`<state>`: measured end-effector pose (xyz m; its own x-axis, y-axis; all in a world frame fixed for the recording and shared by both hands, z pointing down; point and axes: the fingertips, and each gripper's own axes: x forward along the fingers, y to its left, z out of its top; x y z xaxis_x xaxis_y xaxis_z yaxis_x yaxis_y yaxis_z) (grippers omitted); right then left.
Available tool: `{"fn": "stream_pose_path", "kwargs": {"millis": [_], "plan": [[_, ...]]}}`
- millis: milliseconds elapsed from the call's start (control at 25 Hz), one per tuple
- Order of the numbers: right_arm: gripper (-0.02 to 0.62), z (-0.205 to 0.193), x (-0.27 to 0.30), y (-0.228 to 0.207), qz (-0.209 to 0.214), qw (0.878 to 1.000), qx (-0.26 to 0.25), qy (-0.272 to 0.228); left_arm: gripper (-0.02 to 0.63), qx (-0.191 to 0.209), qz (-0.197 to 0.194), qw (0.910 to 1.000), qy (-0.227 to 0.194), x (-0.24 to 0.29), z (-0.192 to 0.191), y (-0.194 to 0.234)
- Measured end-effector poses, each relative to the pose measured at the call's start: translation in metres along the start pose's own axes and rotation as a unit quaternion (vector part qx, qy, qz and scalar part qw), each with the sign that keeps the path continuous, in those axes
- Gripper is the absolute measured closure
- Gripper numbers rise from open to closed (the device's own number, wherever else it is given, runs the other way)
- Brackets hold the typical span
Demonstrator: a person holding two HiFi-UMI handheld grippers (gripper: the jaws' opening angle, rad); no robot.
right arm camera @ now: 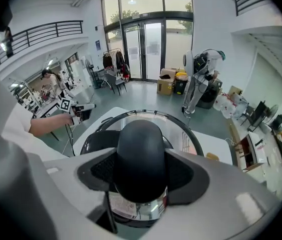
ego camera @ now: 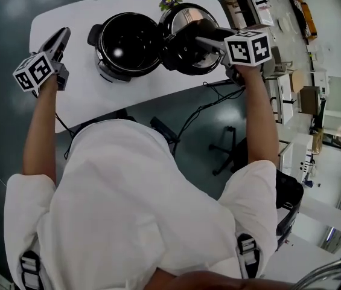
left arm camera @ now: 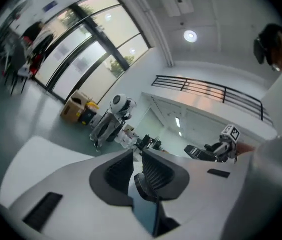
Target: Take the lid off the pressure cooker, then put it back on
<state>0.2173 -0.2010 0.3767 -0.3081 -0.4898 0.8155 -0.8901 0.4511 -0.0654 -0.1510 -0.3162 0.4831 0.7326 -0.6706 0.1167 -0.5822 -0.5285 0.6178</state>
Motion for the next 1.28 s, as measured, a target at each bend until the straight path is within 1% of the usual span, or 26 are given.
{"fn": "stream_pose_path", "kwargs": {"millis": [40, 120, 200, 240, 360, 560, 600, 640, 680, 800, 840, 920, 1040, 1200, 1280], "plan": [[0.314, -0.007, -0.004, -0.005, -0.001, 1.000, 0.005, -0.001, 0.548, 0.040, 0.005, 0.9992, -0.005, -0.004, 0.009, -0.010], [0.314, -0.020, -0.007, -0.017, -0.002, 1.000, 0.018, -0.005, 0.548, 0.117, 0.011, 0.9930, -0.017, -0.008, 0.023, -0.031], [0.314, -0.033, -0.009, -0.032, -0.005, 0.999, 0.031, -0.009, 0.548, 0.183, 0.015, 0.9826, -0.030, -0.012, 0.034, -0.054], [0.314, -0.040, -0.011, -0.040, -0.008, 0.999, 0.036, -0.009, 0.548, 0.210, 0.015, 0.9770, -0.035, -0.013, 0.039, -0.067], [0.314, -0.061, -0.016, -0.060, -0.019, 0.999, 0.047, -0.008, 0.548, 0.273, 0.014, 0.9606, -0.052, -0.016, 0.050, -0.107], [0.314, -0.101, -0.008, -0.089, -0.022, 0.998, 0.058, 0.012, 0.546, 0.343, 0.012, 0.9372, -0.064, -0.017, 0.045, -0.159], [0.314, -0.109, -0.004, -0.094, -0.021, 0.998, 0.061, 0.015, 0.545, 0.351, 0.012, 0.9342, -0.063, -0.016, 0.041, -0.167], [0.314, -0.116, 0.000, -0.100, -0.022, 0.998, 0.064, 0.018, 0.543, 0.353, 0.011, 0.9336, -0.064, -0.015, 0.037, -0.174], [0.314, -0.123, 0.004, -0.106, -0.023, 0.997, 0.067, 0.020, 0.541, 0.347, 0.008, 0.9357, -0.065, -0.014, 0.032, -0.180], [0.314, -0.147, 0.022, -0.125, -0.026, 0.996, 0.077, 0.027, 0.537, 0.307, -0.005, 0.9486, -0.075, -0.013, 0.016, -0.193], [0.314, -0.156, 0.030, -0.130, -0.025, 0.996, 0.080, 0.030, 0.535, 0.304, -0.006, 0.9497, -0.077, -0.012, 0.011, -0.197], [0.314, -0.173, 0.048, -0.137, -0.022, 0.995, 0.085, 0.038, 0.535, 0.311, -0.002, 0.9472, -0.076, -0.011, -0.001, -0.206], [0.314, -0.190, 0.067, -0.144, -0.018, 0.996, 0.078, 0.049, 0.536, 0.322, 0.002, 0.9439, -0.073, -0.010, -0.014, -0.220], [0.314, -0.202, 0.093, -0.154, -0.018, 0.996, 0.072, 0.051, 0.536, 0.308, -0.006, 0.9485, -0.074, -0.010, -0.029, -0.232], [0.314, -0.207, 0.105, -0.160, -0.022, 0.996, 0.072, 0.051, 0.537, 0.306, -0.004, 0.9491, -0.076, -0.011, -0.035, -0.235]]}}
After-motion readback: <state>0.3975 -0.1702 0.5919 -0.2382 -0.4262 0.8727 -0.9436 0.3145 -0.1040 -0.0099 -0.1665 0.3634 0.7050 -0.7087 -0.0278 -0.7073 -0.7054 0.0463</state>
